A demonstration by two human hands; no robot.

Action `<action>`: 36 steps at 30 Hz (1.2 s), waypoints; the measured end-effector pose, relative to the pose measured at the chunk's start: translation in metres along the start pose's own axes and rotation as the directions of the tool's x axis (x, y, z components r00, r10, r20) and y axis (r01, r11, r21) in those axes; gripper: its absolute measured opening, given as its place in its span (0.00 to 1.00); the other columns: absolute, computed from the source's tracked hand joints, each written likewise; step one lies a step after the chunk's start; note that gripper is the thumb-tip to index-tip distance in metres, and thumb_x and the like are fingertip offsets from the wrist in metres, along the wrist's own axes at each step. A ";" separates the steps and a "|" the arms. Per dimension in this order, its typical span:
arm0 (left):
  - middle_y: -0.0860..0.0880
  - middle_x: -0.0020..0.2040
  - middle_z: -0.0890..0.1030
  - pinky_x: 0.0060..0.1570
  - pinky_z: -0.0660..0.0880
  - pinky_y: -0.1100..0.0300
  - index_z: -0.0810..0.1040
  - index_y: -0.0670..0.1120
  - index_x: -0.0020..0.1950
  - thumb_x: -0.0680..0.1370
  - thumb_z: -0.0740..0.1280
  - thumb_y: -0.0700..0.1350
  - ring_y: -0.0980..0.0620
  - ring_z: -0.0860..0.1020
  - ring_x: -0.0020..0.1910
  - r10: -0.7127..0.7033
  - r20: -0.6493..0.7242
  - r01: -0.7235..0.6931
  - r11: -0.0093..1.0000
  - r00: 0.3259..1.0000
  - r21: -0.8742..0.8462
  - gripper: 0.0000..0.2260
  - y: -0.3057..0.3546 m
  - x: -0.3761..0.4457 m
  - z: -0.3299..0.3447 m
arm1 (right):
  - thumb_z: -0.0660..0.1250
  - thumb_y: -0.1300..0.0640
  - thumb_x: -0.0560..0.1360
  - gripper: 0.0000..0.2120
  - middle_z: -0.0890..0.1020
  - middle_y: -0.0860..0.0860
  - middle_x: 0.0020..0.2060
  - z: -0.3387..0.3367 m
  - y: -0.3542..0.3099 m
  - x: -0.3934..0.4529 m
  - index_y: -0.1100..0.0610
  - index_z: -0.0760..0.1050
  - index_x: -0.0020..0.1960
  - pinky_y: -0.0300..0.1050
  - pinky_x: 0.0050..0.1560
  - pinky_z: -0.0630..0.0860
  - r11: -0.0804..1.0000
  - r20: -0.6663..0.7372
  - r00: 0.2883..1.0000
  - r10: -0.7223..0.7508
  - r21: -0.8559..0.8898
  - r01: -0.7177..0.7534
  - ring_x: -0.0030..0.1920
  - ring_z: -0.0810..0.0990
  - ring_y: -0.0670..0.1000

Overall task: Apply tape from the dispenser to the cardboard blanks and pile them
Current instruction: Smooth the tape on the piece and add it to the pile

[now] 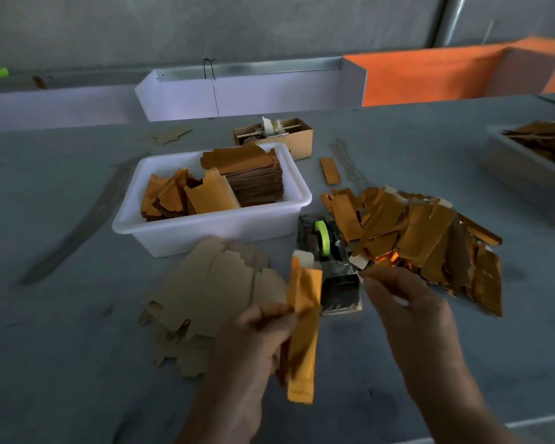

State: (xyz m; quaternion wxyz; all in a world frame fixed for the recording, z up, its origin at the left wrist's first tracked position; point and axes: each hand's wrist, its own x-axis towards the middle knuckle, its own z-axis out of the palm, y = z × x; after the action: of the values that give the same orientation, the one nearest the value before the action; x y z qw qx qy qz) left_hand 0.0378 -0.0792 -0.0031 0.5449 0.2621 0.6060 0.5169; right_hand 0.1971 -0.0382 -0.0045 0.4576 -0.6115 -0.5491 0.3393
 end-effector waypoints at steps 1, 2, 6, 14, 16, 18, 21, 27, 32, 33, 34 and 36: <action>0.50 0.25 0.76 0.18 0.62 0.68 0.81 0.41 0.40 0.74 0.68 0.36 0.59 0.69 0.19 -0.013 0.013 0.014 0.998 1.000 -0.063 0.04 0.002 0.002 -0.001 | 0.67 0.55 0.74 0.07 0.79 0.44 0.36 -0.001 -0.001 0.009 0.43 0.78 0.40 0.35 0.33 0.65 1.000 0.017 1.000 -0.006 -0.020 0.007 0.34 0.74 0.42; 0.50 0.26 0.76 0.19 0.63 0.67 0.81 0.42 0.40 0.73 0.69 0.36 0.58 0.68 0.20 -0.035 0.028 0.038 0.993 0.999 -0.116 0.03 0.005 0.004 -0.001 | 0.67 0.55 0.75 0.07 0.78 0.44 0.33 -0.001 -0.001 0.018 0.45 0.78 0.40 0.35 0.31 0.63 0.999 0.057 0.998 0.004 -0.041 -0.002 0.31 0.72 0.41; 0.49 0.30 0.76 0.26 0.63 0.64 0.82 0.44 0.38 0.73 0.70 0.38 0.58 0.65 0.20 -0.105 0.065 0.115 0.976 0.992 -0.185 0.05 0.005 0.013 0.003 | 0.66 0.56 0.76 0.05 0.80 0.48 0.34 0.010 0.000 0.036 0.52 0.79 0.42 0.36 0.33 0.70 0.993 0.239 0.967 0.087 -0.099 -0.065 0.35 0.77 0.43; 0.49 0.31 0.78 0.21 0.66 0.69 0.82 0.42 0.40 0.73 0.71 0.38 0.57 0.70 0.25 -0.122 0.080 0.134 0.977 0.989 -0.167 0.02 0.002 0.025 0.024 | 0.68 0.56 0.75 0.04 0.81 0.51 0.39 0.019 0.004 0.043 0.54 0.80 0.43 0.41 0.42 0.74 0.982 0.252 0.949 0.187 -0.058 -0.178 0.43 0.79 0.50; 0.49 0.31 0.79 0.22 0.67 0.69 0.81 0.43 0.39 0.74 0.71 0.39 0.57 0.71 0.26 -0.104 0.097 0.117 0.983 0.990 -0.141 0.04 0.003 0.027 0.029 | 0.68 0.56 0.75 0.04 0.82 0.52 0.41 0.021 0.003 0.043 0.56 0.80 0.45 0.46 0.47 0.77 0.978 0.251 0.945 0.208 -0.042 -0.204 0.45 0.80 0.52; 0.50 0.29 0.78 0.22 0.68 0.69 0.80 0.44 0.37 0.74 0.70 0.39 0.58 0.70 0.24 -0.099 0.091 0.110 0.987 0.991 -0.121 0.06 0.003 0.029 0.031 | 0.67 0.57 0.75 0.03 0.82 0.53 0.41 0.024 0.001 0.043 0.55 0.80 0.44 0.47 0.48 0.77 0.977 0.237 0.948 0.211 -0.029 -0.211 0.45 0.80 0.51; 0.51 0.27 0.77 0.22 0.67 0.69 0.79 0.46 0.36 0.75 0.70 0.39 0.59 0.70 0.22 -0.078 0.081 0.085 0.992 0.994 -0.089 0.08 0.000 0.030 0.033 | 0.66 0.58 0.75 0.06 0.82 0.52 0.39 0.025 0.002 0.038 0.55 0.79 0.41 0.41 0.41 0.73 0.944 0.237 0.936 0.261 0.140 -0.299 0.44 0.80 0.50; 0.47 0.34 0.79 0.23 0.68 0.68 0.81 0.44 0.39 0.74 0.70 0.39 0.56 0.72 0.29 -0.112 0.104 0.125 0.984 0.988 -0.129 0.04 -0.003 0.034 0.030 | 0.67 0.57 0.74 0.04 0.79 0.48 0.55 0.016 0.011 0.028 0.55 0.80 0.42 0.41 0.48 0.70 0.890 0.234 0.938 0.255 0.323 -0.322 0.55 0.76 0.49; 0.46 0.36 0.79 0.27 0.68 0.66 0.81 0.40 0.46 0.74 0.70 0.39 0.57 0.70 0.24 -0.115 0.187 0.150 0.971 0.976 -0.186 0.03 -0.002 0.036 0.025 | 0.69 0.57 0.73 0.06 0.71 0.46 0.63 0.020 0.012 0.020 0.50 0.76 0.38 0.28 0.40 0.63 0.996 0.029 0.995 0.092 -0.022 -0.092 0.54 0.68 0.41; 0.46 0.34 0.79 0.26 0.68 0.66 0.81 0.41 0.43 0.74 0.70 0.39 0.57 0.69 0.24 -0.096 0.193 0.131 0.975 0.977 -0.181 0.02 -0.002 0.035 0.025 | 0.69 0.57 0.73 0.07 0.71 0.46 0.63 0.021 0.013 0.019 0.49 0.76 0.37 0.27 0.38 0.63 0.996 0.022 0.997 0.077 -0.054 -0.075 0.53 0.67 0.40; 0.46 0.34 0.78 0.26 0.68 0.66 0.81 0.43 0.41 0.74 0.70 0.39 0.57 0.69 0.24 -0.068 0.196 0.101 0.981 0.978 -0.168 0.03 -0.001 0.035 0.026 | 0.69 0.56 0.73 0.07 0.71 0.46 0.63 0.022 0.013 0.017 0.49 0.76 0.37 0.25 0.37 0.62 0.994 0.015 0.998 0.063 -0.088 -0.061 0.53 0.67 0.39; 0.47 0.33 0.78 0.26 0.68 0.67 0.81 0.45 0.38 0.74 0.70 0.39 0.56 0.70 0.26 -0.005 0.187 0.027 0.993 0.982 -0.116 0.05 0.000 0.036 0.029 | 0.69 0.55 0.73 0.07 0.71 0.46 0.63 0.025 0.015 0.015 0.48 0.75 0.37 0.25 0.36 0.61 0.991 0.005 0.999 0.042 -0.130 -0.041 0.53 0.67 0.39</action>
State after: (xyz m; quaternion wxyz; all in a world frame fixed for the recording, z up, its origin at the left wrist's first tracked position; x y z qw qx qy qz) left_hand 0.0554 -0.0374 -0.0133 0.6178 0.2717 0.5231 0.5205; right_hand 0.1826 -0.0181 -0.0261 0.4076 -0.6500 -0.5589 0.3147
